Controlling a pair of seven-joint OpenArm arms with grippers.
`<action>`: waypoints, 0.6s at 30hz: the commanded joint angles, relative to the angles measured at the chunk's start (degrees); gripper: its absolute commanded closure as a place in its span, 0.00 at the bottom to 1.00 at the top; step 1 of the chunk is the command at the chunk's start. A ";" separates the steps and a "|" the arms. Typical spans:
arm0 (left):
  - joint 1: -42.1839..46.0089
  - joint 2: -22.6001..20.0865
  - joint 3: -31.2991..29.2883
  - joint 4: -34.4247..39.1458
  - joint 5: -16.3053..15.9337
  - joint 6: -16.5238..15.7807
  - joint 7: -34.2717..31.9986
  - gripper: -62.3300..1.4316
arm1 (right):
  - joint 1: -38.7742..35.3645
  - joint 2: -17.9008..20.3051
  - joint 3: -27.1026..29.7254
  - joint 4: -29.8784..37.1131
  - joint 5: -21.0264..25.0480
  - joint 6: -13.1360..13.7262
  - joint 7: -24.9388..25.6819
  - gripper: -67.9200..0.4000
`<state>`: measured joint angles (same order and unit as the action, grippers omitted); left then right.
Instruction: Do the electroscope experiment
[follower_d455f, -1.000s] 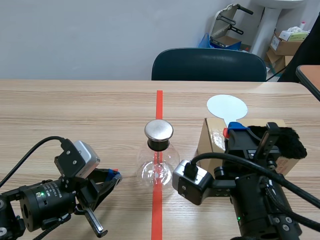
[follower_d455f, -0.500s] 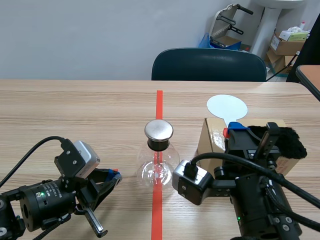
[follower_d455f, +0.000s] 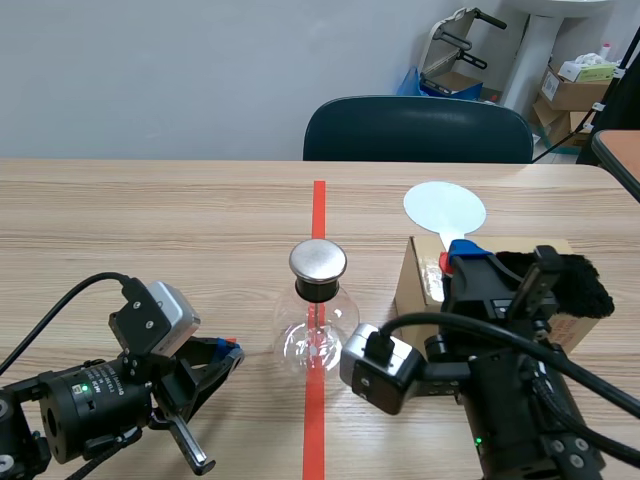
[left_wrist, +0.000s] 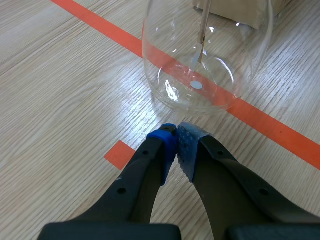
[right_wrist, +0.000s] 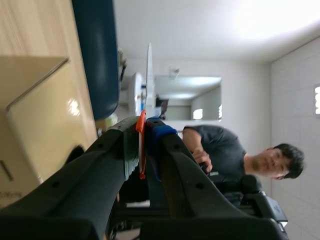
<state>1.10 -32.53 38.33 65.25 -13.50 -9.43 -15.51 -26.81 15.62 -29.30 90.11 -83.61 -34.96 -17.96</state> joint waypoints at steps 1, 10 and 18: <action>-0.15 0.13 -0.52 1.29 -0.35 -0.11 -0.76 0.91 | -1.70 -0.68 3.30 1.36 -0.09 -2.95 0.72 0.99; 0.26 -0.39 -0.52 1.33 -0.39 0.13 0.52 0.91 | -11.52 -7.17 21.20 1.90 -0.09 -9.90 14.71 0.99; 3.63 -7.17 -0.52 5.64 -3.93 1.14 -5.53 0.77 | -13.00 -12.50 34.40 1.95 4.42 -9.90 30.99 0.99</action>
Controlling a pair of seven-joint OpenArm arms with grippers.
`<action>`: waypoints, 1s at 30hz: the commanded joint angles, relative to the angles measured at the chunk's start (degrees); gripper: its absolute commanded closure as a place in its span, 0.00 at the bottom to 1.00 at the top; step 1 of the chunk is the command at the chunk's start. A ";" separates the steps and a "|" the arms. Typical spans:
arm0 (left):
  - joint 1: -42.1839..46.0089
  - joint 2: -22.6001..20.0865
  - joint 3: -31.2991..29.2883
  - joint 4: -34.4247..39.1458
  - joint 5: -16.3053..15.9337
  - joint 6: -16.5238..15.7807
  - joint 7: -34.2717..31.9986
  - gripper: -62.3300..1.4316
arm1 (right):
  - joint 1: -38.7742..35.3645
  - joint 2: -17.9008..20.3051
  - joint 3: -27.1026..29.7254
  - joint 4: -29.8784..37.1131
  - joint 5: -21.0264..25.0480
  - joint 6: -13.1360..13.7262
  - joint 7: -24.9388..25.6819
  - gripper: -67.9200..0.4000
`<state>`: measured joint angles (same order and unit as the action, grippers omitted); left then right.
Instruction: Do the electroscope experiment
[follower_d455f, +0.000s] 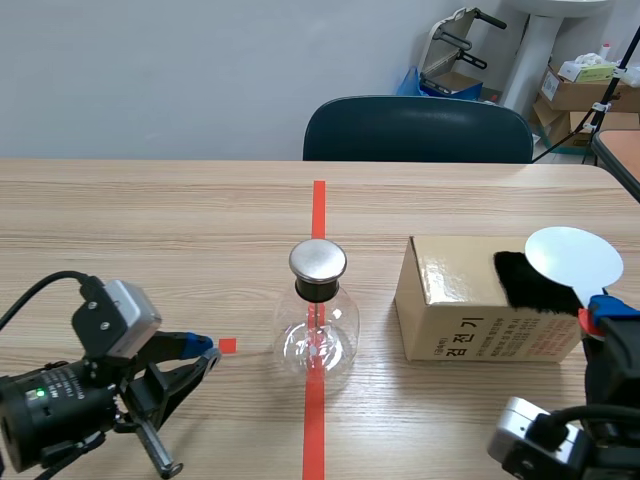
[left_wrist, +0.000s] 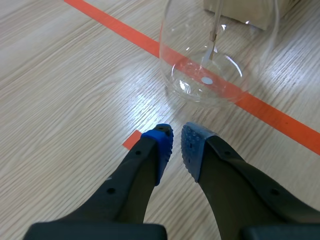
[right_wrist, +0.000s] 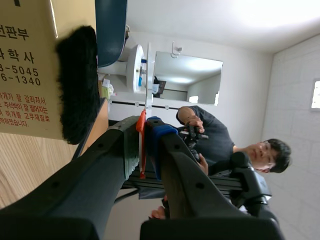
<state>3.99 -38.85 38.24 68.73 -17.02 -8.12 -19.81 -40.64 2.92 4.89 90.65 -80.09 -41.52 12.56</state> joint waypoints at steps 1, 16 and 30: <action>1.49 -1.90 -0.44 3.28 -0.68 -0.17 -1.92 0.73 | 0.94 -0.33 1.51 1.40 2.16 -3.34 2.95 0.99; 17.44 -19.12 -0.44 18.99 -7.69 -0.57 -16.68 0.46 | 9.38 -2.64 11.19 -8.59 15.08 -3.34 26.64 0.99; 24.92 -27.89 -0.44 25.86 -10.67 -0.57 -24.11 0.46 | 15.43 -2.47 15.32 -19.21 16.17 -3.34 32.85 0.99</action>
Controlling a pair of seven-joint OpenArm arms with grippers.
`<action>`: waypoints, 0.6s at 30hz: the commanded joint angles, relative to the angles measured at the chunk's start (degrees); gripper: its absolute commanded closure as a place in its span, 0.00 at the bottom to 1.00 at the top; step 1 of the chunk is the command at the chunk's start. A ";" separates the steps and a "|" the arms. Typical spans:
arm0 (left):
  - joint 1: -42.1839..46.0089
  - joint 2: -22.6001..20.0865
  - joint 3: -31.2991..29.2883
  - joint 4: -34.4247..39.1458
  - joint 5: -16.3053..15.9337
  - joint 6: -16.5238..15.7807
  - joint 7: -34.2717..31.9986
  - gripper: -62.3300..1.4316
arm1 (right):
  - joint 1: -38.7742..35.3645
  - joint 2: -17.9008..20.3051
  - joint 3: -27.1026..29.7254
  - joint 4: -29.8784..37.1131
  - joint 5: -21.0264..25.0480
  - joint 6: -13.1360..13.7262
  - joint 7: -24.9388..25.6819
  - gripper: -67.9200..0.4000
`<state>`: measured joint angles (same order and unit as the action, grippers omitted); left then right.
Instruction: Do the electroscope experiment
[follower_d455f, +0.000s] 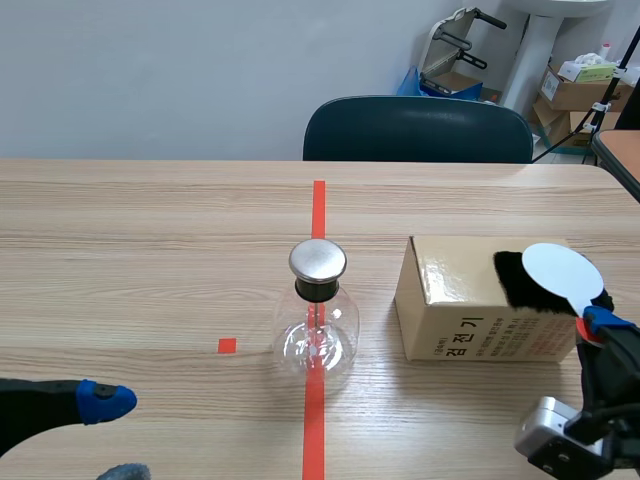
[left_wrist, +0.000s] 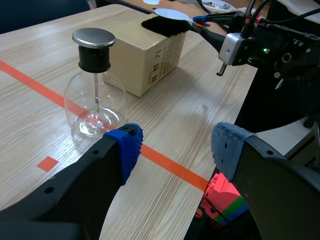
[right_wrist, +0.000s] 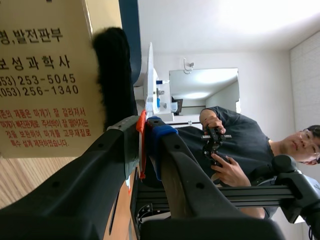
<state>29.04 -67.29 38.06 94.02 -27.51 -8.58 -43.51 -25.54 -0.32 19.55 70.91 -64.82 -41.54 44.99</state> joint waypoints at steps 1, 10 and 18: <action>-0.13 0.55 -0.26 0.57 -0.17 -0.11 -0.20 0.46 | 0.52 0.79 0.79 0.02 0.68 -3.32 0.42 0.99; -0.15 0.59 -0.26 0.57 -0.20 -0.11 -0.46 0.46 | 0.81 0.76 1.46 -3.28 -0.81 -3.32 -0.74 0.99; -0.15 0.59 -0.26 0.57 -0.20 -0.11 -0.44 0.46 | 0.79 0.79 1.46 -4.72 -3.10 -3.32 -4.61 0.99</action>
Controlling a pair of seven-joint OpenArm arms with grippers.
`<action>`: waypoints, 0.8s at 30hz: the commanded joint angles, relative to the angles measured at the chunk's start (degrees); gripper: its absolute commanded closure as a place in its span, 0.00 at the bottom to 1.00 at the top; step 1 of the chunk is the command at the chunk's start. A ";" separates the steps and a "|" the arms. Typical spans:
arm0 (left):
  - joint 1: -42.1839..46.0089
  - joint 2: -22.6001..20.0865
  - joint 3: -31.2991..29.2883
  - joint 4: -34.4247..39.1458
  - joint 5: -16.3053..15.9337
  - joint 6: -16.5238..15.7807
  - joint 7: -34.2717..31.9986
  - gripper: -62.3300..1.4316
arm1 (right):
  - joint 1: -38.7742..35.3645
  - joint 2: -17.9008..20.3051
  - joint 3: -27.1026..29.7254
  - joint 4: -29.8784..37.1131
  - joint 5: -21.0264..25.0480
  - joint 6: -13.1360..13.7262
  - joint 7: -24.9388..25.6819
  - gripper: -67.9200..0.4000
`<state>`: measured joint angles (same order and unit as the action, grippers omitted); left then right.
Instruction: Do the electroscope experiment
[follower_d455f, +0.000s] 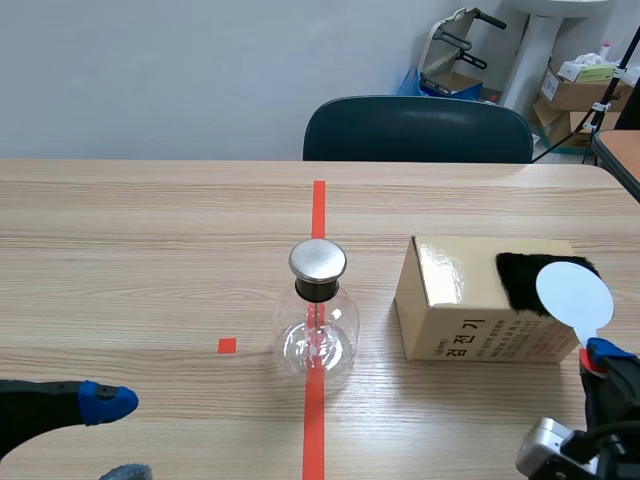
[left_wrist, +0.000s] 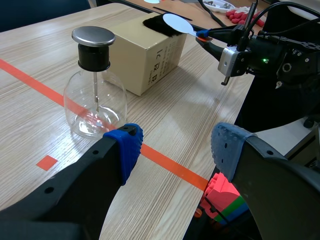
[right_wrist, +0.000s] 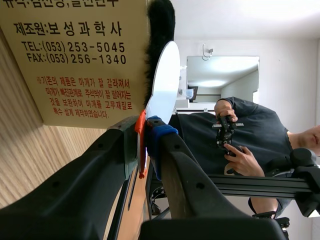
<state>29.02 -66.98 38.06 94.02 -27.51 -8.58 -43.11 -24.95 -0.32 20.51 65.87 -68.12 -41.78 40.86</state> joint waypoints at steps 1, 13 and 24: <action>-0.13 0.28 -0.26 0.57 -0.20 -0.11 -0.83 0.46 | 0.20 0.83 0.50 0.33 0.20 -3.08 -0.44 0.99; -0.15 0.28 -0.26 0.57 -0.17 -0.11 -0.85 0.46 | 0.20 0.98 0.57 0.33 0.24 -3.08 -5.90 0.99; -0.15 0.28 -0.26 0.57 -0.15 -0.09 -0.85 0.46 | 0.33 1.64 0.33 0.33 -0.68 -3.08 3.63 0.99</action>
<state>28.88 -66.98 38.06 94.02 -27.51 -8.58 -43.11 -24.77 1.23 20.88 65.89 -69.19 -41.78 46.37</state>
